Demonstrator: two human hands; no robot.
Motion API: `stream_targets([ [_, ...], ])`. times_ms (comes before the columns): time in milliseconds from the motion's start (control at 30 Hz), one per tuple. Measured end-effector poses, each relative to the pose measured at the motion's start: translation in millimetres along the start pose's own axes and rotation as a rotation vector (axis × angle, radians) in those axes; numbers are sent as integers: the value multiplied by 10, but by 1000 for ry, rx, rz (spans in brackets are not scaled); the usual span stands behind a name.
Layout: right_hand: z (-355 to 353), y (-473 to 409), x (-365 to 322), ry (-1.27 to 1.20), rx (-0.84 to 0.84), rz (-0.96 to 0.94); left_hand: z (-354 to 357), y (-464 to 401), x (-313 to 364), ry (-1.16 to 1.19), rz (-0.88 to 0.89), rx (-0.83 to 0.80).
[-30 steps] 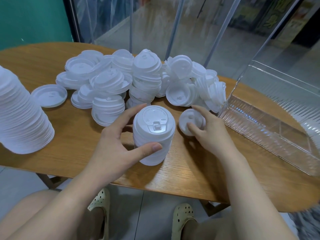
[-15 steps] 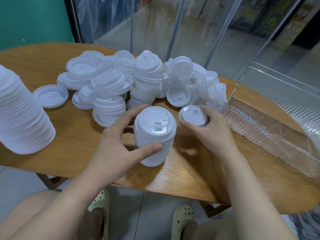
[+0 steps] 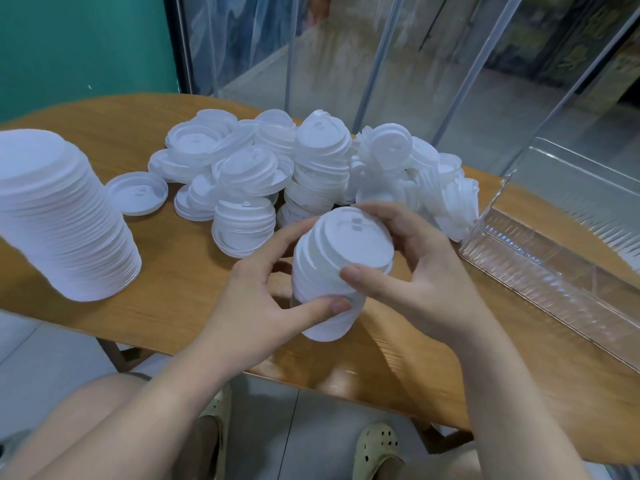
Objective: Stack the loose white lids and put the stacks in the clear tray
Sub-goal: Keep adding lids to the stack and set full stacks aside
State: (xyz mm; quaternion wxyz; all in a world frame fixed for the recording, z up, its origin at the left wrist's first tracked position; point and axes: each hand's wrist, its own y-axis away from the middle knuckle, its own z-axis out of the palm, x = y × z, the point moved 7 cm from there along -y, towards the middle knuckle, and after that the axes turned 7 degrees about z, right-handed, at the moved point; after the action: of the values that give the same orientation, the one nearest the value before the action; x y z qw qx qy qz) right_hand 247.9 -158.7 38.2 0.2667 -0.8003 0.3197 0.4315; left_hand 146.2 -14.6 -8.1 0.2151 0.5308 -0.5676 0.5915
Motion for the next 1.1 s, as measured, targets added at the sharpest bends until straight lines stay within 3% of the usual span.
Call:
stream_targets([
  [333,188,-15,-20,107,-100,37,6,1,-9,15,-28,-19],
  [733,184,-78,39,54,-173,69,37,26,-55,-18,-27,-37],
  [967,-121,-361,79,-150,132,-6,79,22,-113,-40,-31,-21],
  [1100,-263,-864,60,55,263,-36,121,8,-141,-58,-43,-40],
])
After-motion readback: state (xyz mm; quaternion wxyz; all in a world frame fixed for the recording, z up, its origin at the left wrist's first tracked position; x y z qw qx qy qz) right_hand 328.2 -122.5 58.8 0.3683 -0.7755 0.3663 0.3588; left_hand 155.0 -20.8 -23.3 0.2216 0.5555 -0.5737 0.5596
